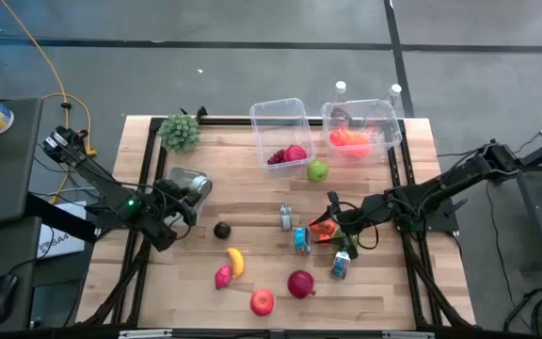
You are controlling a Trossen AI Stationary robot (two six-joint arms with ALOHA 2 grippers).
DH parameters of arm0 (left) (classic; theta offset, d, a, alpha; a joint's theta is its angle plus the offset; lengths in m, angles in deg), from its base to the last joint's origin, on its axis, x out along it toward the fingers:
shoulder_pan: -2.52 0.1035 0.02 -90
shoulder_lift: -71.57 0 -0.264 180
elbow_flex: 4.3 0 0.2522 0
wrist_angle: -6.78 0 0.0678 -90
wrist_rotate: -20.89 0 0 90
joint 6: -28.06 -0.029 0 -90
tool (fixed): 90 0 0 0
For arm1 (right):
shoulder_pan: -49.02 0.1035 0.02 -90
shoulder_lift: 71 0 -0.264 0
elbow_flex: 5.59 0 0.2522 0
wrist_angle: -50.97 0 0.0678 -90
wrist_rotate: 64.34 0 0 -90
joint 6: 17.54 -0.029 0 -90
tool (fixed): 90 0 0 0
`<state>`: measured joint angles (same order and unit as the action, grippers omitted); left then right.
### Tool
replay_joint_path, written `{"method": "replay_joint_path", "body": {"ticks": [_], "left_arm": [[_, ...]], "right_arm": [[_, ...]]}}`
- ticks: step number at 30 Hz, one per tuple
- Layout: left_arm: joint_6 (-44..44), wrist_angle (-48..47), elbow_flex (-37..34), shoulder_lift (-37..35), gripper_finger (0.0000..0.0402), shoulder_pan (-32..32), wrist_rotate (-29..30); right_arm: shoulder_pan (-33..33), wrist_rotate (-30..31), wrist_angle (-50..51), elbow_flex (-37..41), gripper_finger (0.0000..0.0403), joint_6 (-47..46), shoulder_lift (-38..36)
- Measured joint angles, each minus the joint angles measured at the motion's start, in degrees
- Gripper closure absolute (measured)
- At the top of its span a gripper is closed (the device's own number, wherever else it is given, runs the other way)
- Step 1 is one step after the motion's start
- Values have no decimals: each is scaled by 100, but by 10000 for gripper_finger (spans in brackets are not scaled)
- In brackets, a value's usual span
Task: Pick & Place Food Item
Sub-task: Put the left green tuna can into the gray bin
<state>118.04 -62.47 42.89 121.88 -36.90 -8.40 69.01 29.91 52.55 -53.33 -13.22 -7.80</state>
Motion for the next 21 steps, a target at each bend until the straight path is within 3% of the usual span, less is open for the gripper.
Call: {"method": "replay_joint_path", "body": {"ticks": [10,21], "left_arm": [[-149,-267,4,-153,243,37,-83],[-149,-478,6,-149,243,602,-552]], "right_arm": [[0,0,2,0,188,-2,0],[0,2,2,0,188,-2,0]]}}
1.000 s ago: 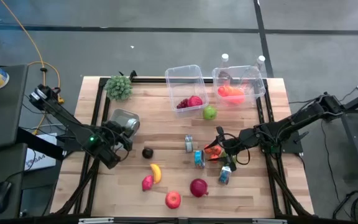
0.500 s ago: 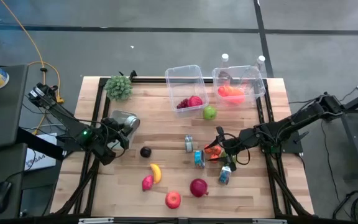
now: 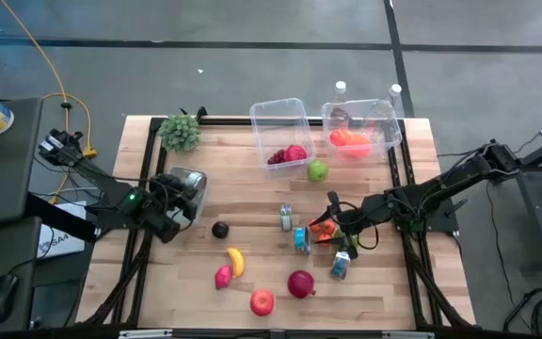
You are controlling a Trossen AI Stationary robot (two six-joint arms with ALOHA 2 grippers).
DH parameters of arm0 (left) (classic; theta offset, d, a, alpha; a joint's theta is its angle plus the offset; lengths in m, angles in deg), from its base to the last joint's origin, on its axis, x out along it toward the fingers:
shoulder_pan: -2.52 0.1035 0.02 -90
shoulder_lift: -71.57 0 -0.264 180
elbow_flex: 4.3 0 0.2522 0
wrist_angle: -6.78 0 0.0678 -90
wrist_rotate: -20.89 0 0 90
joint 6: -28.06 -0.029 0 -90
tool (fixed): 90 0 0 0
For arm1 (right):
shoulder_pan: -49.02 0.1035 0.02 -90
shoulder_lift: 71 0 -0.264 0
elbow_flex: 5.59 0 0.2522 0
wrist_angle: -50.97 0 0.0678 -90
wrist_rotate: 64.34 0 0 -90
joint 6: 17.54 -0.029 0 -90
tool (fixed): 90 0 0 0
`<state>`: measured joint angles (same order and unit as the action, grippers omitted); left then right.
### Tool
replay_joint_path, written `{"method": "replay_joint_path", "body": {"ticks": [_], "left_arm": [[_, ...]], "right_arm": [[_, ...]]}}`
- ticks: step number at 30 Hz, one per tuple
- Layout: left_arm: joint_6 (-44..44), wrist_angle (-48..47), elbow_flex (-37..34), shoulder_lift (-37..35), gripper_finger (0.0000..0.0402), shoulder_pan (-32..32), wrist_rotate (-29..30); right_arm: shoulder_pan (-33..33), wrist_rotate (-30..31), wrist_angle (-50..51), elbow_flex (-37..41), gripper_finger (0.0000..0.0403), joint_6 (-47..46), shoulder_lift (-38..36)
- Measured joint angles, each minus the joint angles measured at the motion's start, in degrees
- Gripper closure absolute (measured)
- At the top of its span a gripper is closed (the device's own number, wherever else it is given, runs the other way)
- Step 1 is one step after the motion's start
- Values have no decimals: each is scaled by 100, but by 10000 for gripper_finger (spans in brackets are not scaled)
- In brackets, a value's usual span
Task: Pick & Place Food Item
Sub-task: Put the left green tuna can into the gray bin, then put the yellow tuna can into the gray bin
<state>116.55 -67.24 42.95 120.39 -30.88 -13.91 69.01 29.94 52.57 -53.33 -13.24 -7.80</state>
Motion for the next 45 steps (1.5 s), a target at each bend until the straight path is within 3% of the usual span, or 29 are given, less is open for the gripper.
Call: {"method": "replay_joint_path", "body": {"ticks": [7,35,45], "left_arm": [[-28,10,-2,5,243,288,-299],[103,34,-1,1053,242,296,-296],[114,62,0,1058,207,296,-240]], "right_arm": [[0,0,0,0,188,0,0],[0,0,21,0,188,2,0],[0,0,22,0,188,0,0]]}}
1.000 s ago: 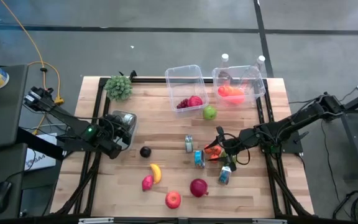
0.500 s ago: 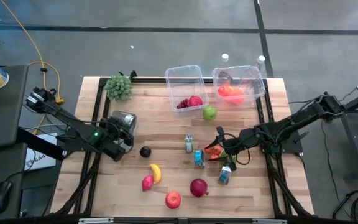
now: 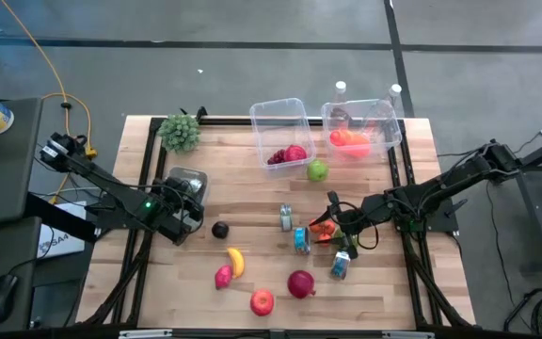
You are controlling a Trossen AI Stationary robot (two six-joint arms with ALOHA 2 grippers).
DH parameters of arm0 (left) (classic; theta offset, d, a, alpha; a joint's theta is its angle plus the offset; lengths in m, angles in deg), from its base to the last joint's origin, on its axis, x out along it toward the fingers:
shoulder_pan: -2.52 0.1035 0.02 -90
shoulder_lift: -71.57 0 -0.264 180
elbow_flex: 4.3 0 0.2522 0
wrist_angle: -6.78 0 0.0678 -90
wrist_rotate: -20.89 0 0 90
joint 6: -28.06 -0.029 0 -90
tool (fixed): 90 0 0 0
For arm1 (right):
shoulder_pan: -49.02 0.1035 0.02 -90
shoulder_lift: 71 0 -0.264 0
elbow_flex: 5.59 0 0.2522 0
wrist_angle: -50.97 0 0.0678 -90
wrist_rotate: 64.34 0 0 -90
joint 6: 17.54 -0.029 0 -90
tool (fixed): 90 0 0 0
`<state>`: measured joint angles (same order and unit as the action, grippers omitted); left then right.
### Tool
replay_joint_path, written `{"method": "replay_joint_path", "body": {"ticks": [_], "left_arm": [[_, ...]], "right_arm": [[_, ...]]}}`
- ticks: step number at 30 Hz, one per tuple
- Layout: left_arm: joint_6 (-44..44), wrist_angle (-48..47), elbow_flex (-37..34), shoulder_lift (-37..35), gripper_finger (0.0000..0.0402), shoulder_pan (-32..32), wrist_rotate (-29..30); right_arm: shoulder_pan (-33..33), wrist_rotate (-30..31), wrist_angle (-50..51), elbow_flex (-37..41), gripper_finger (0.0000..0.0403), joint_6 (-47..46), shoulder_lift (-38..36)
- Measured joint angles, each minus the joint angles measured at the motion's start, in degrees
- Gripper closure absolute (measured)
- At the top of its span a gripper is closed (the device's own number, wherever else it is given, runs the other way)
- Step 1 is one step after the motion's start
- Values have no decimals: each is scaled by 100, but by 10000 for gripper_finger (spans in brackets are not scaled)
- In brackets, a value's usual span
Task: Pick & Place Food Item
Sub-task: Put the yellow tuna can into the gray bin
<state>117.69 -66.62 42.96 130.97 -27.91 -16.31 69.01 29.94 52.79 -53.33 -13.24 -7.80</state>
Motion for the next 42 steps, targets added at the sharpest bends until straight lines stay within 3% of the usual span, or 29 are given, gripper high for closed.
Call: {"method": "replay_joint_path", "body": {"ticks": [25,33,42], "left_arm": [[-26,-13,0,-4,202,-1,-60],[-146,12,2,-7,202,-26,-61],[-2768,1877,9,-7,202,-24,-57]], "right_arm": [[0,-2,15,0,188,2,0],[0,-469,15,2,188,96,0],[0,-456,-44,2,188,211,0]]}}
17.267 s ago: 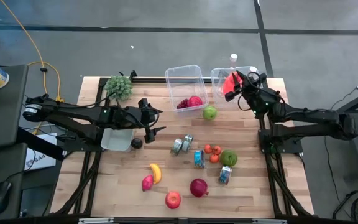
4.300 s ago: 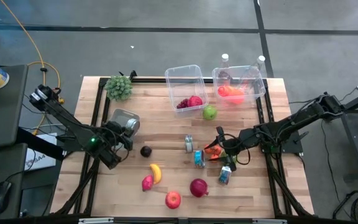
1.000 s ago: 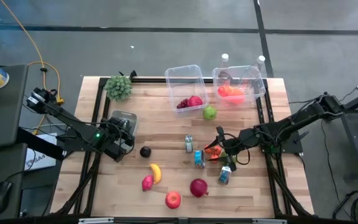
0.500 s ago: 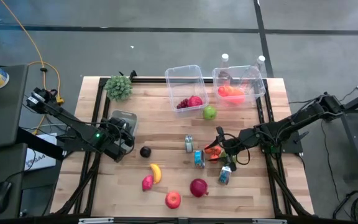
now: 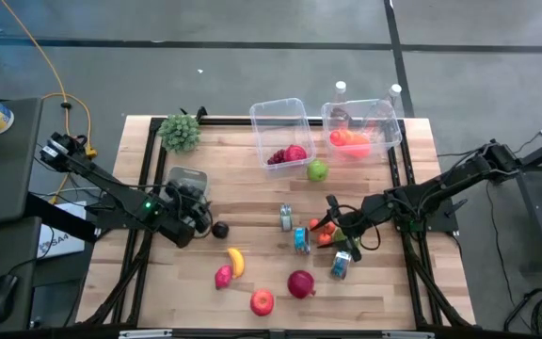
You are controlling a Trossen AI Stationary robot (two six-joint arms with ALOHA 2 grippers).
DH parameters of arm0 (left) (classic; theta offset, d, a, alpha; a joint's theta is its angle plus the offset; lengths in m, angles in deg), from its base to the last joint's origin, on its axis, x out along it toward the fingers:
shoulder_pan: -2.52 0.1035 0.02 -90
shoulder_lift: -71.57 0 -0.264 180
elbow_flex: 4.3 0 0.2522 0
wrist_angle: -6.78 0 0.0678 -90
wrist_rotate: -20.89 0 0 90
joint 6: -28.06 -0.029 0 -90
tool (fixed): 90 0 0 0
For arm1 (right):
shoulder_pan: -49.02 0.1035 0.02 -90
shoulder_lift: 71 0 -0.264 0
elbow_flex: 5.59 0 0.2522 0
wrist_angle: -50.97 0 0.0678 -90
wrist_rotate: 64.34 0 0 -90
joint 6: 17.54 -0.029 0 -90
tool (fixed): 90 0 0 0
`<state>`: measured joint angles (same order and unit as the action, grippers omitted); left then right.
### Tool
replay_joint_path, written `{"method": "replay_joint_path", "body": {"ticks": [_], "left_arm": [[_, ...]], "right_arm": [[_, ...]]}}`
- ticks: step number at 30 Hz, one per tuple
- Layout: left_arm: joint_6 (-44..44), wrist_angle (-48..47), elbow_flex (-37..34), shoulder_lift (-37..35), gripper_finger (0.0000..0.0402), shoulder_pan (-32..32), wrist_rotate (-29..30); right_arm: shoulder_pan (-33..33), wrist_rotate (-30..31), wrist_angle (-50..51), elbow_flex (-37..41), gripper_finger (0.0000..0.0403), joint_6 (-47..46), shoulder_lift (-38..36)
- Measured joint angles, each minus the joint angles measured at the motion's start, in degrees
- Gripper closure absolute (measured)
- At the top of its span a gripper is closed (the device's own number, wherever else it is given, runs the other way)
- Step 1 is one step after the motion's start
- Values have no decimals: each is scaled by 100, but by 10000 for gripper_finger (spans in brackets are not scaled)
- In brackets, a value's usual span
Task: Pick & Place Food Item
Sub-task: Put the yellow tuna can into the gray bin
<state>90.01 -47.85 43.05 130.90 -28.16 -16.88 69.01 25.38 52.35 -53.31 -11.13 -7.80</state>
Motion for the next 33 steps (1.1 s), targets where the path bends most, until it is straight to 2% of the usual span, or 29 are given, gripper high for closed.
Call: {"method": "replay_joint_path", "body": {"ticks": [3,9,12,15,19,23,27,33], "left_arm": [[-868,811,2,0,202,0,-37],[-2724,2553,4,0,202,4,-686],[-3249,3335,7,64,202,3,-785],[-3585,4038,11,317,202,18,-831],[-4462,5253,11,860,202,31,-1041],[-5393,6411,11,1394,202,232,-1651],[-5614,7117,11,1806,202,558,-2466],[-5566,7341,11,2082,202,931,-3328]], "right_arm": [[0,1,-30,0,188,141,0],[0,4,-34,0,188,25,0],[0,-90,-190,0,188,-149,0],[0,-320,-325,0,188,-215,0],[42,-574,-283,0,188,-373,0],[227,-575,-194,0,188,-511,0],[446,-582,-150,0,188,-484,0],[650,-458,-53,0,188,-473,0]]}}
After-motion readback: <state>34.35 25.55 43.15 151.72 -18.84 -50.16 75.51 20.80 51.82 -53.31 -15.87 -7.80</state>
